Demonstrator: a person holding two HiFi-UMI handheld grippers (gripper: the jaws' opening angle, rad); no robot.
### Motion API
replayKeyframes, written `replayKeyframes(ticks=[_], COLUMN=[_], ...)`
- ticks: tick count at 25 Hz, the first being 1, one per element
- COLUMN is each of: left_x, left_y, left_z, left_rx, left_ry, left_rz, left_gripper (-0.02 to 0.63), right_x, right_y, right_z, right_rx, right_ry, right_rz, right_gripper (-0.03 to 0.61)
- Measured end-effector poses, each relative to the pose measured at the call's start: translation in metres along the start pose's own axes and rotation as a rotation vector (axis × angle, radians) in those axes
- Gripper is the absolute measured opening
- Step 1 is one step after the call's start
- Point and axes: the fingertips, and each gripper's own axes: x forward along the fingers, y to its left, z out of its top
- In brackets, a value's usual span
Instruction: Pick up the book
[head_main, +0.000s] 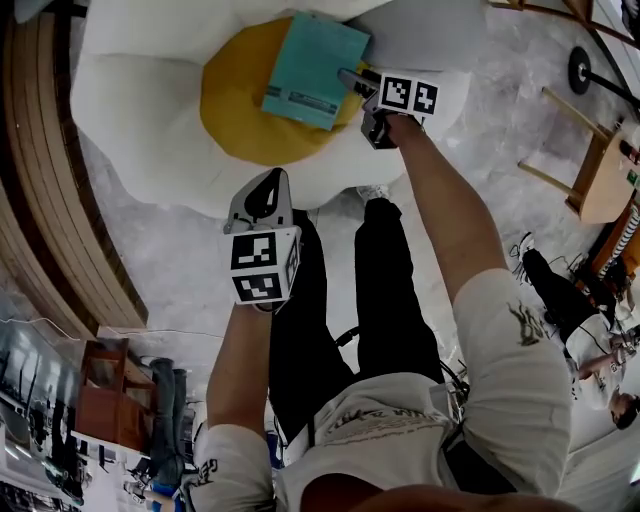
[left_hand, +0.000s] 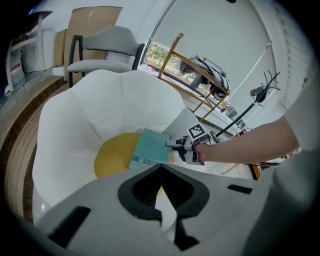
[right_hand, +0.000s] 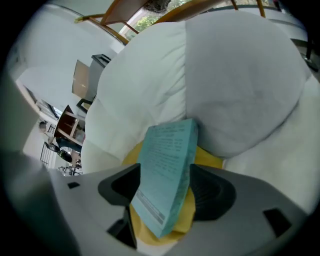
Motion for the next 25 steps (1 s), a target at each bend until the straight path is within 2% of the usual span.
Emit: replayKeyframes(ticks=[5,9,12,16,20,22,25], left_x=[0.010,0.020,0.028,0.033,0.037,0.038,0.039], left_y=[0.004,-0.002,-0.007,-0.017,-0.021,-0.023,-0.027], left_z=[-0.013,-0.033,-0.038,-0.042,-0.046,-0.045,-0.049], left_rx=[-0.030,-0.042,-0.035,-0.018,-0.005,-0.006,-0.007], left_ry=[-0.003,0.026,0.039,0.047,0.049,0.051,0.062], left_rz=[0.010,0.011,0.005,-0.010,-0.012,-0.016,-0.028], left_gripper=[0.018,0.018,0.018,0.018,0.018,0.018,0.018], right_x=[0.015,0.027,0.037,0.048,0.052,0.049,0.044], right_y=[-0.013,-0.014,-0.019,-0.032,-0.032,-0.022,0.000], right_z=[0.001,-0.002,-0.002,-0.009,-0.013,-0.009,-0.008], right_rx=[-0.005,0.020,0.025,0.035,0.050,0.058,0.142], right_ry=[0.011,0.023,0.044,0.086,0.086,0.085,0.073], right_rz=[0.009,0.076,0.107,0.096,0.129,0.184,0.321], right_gripper=[0.281,0.281,0.281,0.282,0.282,0.281,0.281])
